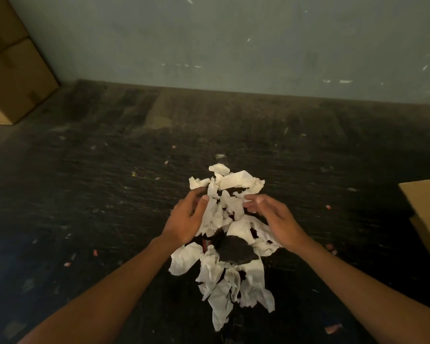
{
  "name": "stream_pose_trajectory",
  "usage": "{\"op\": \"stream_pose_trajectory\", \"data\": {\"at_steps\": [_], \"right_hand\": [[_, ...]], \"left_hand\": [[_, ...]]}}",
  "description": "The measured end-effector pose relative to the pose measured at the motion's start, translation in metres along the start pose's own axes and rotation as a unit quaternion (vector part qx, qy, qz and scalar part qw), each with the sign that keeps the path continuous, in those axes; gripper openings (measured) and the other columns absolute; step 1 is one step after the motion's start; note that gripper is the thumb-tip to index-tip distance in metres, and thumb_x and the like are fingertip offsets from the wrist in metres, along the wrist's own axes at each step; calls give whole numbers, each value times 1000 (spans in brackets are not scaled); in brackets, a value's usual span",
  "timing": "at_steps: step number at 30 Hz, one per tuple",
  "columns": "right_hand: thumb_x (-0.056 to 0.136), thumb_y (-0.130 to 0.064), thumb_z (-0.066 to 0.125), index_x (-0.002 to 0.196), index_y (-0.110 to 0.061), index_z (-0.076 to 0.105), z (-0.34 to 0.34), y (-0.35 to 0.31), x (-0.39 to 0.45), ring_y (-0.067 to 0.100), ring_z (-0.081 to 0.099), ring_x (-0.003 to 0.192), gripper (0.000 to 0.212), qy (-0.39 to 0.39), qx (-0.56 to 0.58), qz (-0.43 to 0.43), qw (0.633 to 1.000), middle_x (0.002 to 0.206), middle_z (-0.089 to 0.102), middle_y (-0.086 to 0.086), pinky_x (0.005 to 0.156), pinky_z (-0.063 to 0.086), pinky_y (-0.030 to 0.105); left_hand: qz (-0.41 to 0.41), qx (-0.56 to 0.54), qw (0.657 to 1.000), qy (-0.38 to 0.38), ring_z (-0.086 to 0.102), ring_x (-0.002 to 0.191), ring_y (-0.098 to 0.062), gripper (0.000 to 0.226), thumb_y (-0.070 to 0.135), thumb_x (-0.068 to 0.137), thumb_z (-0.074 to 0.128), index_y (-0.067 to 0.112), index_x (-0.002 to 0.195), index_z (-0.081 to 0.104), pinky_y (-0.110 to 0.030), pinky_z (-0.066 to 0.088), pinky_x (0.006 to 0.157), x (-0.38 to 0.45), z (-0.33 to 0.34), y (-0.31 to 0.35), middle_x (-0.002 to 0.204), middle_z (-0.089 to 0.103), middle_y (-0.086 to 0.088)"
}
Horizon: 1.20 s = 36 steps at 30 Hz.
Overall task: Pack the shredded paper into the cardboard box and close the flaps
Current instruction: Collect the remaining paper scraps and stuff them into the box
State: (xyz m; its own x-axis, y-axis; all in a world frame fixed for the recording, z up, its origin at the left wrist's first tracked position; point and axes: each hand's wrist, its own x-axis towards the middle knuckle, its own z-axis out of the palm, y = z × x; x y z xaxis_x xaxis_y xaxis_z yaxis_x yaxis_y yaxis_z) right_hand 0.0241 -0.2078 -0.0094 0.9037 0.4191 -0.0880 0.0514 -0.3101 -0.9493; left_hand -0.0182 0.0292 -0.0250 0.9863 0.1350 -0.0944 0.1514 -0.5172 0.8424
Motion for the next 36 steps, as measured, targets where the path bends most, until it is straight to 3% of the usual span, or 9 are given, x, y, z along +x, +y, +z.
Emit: {"op": "stream_pose_trajectory", "data": {"at_steps": [2, 5, 8, 13, 15, 17, 24, 31, 36], "right_hand": [[101, -37, 34, 111, -22, 66, -11, -5, 14, 5, 63, 103, 37, 81, 8, -16, 997, 106, 69, -3, 95, 49, 33], [103, -39, 30, 120, -22, 62, -28, 1, 57, 10, 55, 117, 40, 145, -27, 19, 989, 122, 63, -1, 105, 41, 35], [101, -51, 23, 144, -24, 41, -42, 17, 109, 20, 31, 142, 54, 108, -86, 118, 983, 152, 38, 2, 114, 23, 37], [96, -61, 10, 151, -32, 22, -29, 35, 146, 24, 7, 149, 64, -28, -199, 168, 965, 161, 16, -2, 119, 5, 52], [99, -56, 10, 150, -31, 26, -16, 35, 144, 24, 9, 149, 60, -59, -216, 144, 964, 160, 20, -1, 119, 5, 50], [100, -54, 17, 147, -26, 36, -9, 30, 135, 21, 29, 143, 58, -59, -180, 117, 975, 154, 35, 2, 116, 22, 43], [102, -39, 32, 126, -29, 58, -11, 6, 76, 0, 59, 101, 37, -102, -107, 60, 987, 110, 62, -16, 87, 46, 27], [98, -28, 46, 117, -25, 65, -24, -21, 0, 9, 66, 101, 27, -124, -44, 6, 991, 107, 71, -5, 91, 52, 32], [95, -20, 52, 111, -18, 68, -28, -19, -54, 20, 69, 94, 23, -64, -7, -36, 997, 97, 72, 7, 88, 54, 46]], "left_hand": [[9, 31, 999, 28, 54, 117, -21, 61, 69, 91, 30, 33, 139, 42, -45, 48, 99, 15, -8, -1, 115, 59, 5], [-3, 85, 996, 28, 35, 137, -27, 57, 58, 97, 35, 30, 147, 35, -48, 33, 112, 50, -13, -1, 148, 41, -5], [-20, 157, 987, -19, 19, 147, -32, 62, 59, 98, 31, 32, 153, 23, -55, 19, 118, 96, -12, 2, 161, 25, -4], [-52, 263, 951, -153, -12, 150, -34, 54, 42, 104, 21, 41, 154, 2, -60, -5, 118, 155, 6, 12, 165, -1, 8], [-83, 192, 961, -178, 4, 151, -34, 52, 41, 105, 20, 40, 154, 5, -52, 6, 120, 160, 12, 17, 165, 11, -4], [-100, 116, 972, -180, 26, 146, -33, 53, 48, 104, 19, 38, 155, 11, -46, 19, 118, 154, 15, 21, 161, 25, -10], [-47, 88, 976, -195, 50, 128, -18, 59, 55, 101, 15, 28, 149, 36, -34, 32, 105, 105, -2, 10, 120, 67, 3], [86, 74, 982, -151, 65, 93, -5, 50, 57, 99, 28, 36, 142, 42, -33, 51, 90, 16, -24, 20, 86, 68, 9], [154, 138, 971, -124, 54, 102, 1, 47, 57, 98, 32, 43, 142, 40, -32, 42, 99, -42, -36, 14, 92, 59, 18]]}}
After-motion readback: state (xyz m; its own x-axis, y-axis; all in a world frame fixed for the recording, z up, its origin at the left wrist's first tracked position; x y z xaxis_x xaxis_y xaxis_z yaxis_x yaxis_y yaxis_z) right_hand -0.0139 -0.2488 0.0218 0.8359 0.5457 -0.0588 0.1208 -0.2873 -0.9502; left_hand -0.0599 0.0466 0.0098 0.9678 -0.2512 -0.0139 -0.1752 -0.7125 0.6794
